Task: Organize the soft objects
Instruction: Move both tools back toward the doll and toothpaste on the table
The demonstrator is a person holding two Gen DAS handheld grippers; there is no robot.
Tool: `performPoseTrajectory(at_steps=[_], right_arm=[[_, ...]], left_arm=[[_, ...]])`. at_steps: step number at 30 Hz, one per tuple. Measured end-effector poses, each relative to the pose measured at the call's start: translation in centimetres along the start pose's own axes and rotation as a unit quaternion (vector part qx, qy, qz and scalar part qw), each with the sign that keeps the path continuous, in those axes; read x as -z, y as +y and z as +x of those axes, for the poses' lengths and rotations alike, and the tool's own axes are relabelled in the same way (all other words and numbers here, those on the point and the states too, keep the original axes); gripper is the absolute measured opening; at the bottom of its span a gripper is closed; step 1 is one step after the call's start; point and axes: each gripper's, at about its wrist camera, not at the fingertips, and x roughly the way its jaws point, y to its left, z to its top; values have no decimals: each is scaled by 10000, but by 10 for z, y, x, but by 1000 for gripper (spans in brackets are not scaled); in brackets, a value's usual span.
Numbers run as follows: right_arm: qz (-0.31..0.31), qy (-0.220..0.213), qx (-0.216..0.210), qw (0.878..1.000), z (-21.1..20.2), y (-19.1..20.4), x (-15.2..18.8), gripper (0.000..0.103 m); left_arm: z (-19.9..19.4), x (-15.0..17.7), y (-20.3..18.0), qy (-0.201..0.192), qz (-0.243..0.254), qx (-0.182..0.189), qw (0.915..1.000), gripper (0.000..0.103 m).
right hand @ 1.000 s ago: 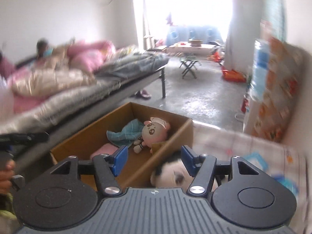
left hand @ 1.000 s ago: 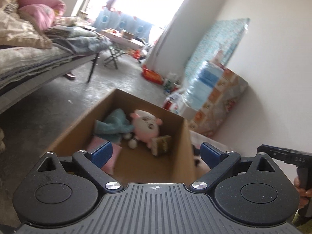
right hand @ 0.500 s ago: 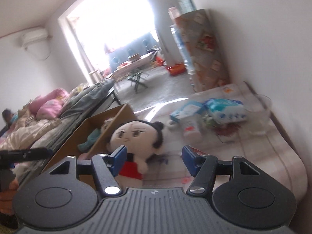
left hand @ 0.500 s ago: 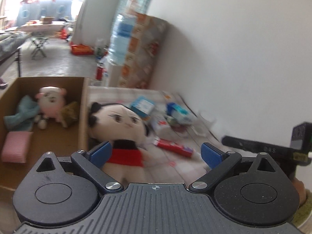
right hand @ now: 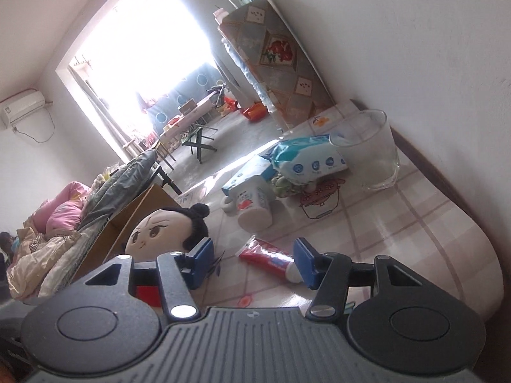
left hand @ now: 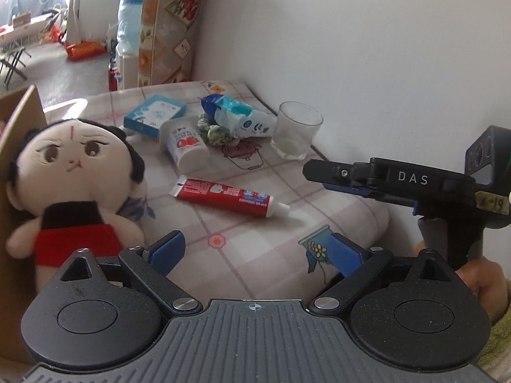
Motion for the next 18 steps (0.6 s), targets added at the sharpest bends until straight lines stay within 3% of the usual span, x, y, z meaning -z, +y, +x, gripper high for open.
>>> performPoseTrajectory(at_steps=[9, 14, 18], right_arm=[[-84, 639, -163, 9978, 64, -21, -20, 37], [30, 1129, -178, 9934, 96, -31, -19, 35], [245, 1486, -319, 9881, 107, -38, -11, 35]], left_arm=[[58, -11, 1, 242, -94, 60, 9996, 69], [80, -16, 6, 412, -113, 34, 9991, 69], [98, -20, 13, 708, -344, 74, 9969, 75]])
